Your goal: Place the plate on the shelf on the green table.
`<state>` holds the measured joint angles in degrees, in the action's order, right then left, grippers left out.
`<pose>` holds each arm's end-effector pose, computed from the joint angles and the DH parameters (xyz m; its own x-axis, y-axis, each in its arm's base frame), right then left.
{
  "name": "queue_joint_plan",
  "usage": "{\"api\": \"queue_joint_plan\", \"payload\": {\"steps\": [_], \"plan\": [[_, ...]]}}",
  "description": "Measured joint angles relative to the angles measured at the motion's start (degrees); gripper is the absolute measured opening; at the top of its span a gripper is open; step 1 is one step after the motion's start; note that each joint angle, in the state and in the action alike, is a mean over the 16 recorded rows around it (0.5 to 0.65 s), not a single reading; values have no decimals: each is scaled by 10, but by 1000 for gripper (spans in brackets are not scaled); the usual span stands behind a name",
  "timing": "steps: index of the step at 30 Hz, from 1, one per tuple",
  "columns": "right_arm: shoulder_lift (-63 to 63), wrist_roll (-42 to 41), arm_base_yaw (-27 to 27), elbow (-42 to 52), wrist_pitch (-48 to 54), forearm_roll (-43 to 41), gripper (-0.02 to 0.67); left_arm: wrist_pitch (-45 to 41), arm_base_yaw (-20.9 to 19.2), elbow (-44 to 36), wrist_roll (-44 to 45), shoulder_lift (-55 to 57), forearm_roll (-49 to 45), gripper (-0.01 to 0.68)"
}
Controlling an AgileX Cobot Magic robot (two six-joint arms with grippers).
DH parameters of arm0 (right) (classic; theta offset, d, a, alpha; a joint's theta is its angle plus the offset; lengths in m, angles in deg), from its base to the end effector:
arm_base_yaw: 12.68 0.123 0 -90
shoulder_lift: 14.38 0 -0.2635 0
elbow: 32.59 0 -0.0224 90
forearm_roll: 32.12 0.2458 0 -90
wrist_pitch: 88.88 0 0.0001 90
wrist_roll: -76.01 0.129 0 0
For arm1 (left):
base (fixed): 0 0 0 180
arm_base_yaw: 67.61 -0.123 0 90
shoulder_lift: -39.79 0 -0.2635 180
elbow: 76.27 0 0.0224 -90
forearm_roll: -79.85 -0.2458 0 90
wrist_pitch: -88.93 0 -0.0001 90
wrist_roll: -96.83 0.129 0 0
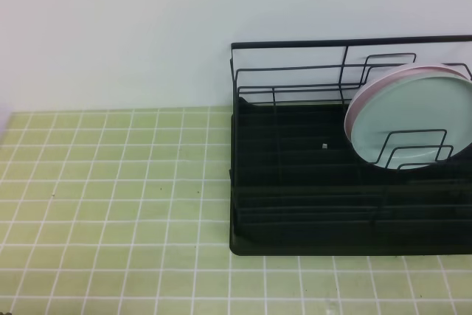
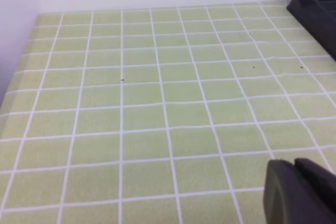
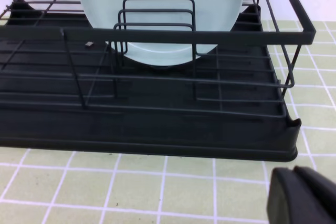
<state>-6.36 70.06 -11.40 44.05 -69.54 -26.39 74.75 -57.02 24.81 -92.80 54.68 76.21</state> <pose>0.1067 0.0067 0.1738 -0.2398 -0.0148 -0.9707 -0.0567 0.9984 -0.0012 0.1132 -0.0191 0.1569 -0.3194 -0.0484 -0.9464 0.1360 0.9860 -0.0963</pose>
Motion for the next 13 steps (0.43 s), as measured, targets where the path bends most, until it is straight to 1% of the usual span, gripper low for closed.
{"api": "queue_joint_plan", "payload": {"steps": [13], "plan": [[0,0,0,0,0,0,-2,0,0,0,2,0,0,-2]]}}
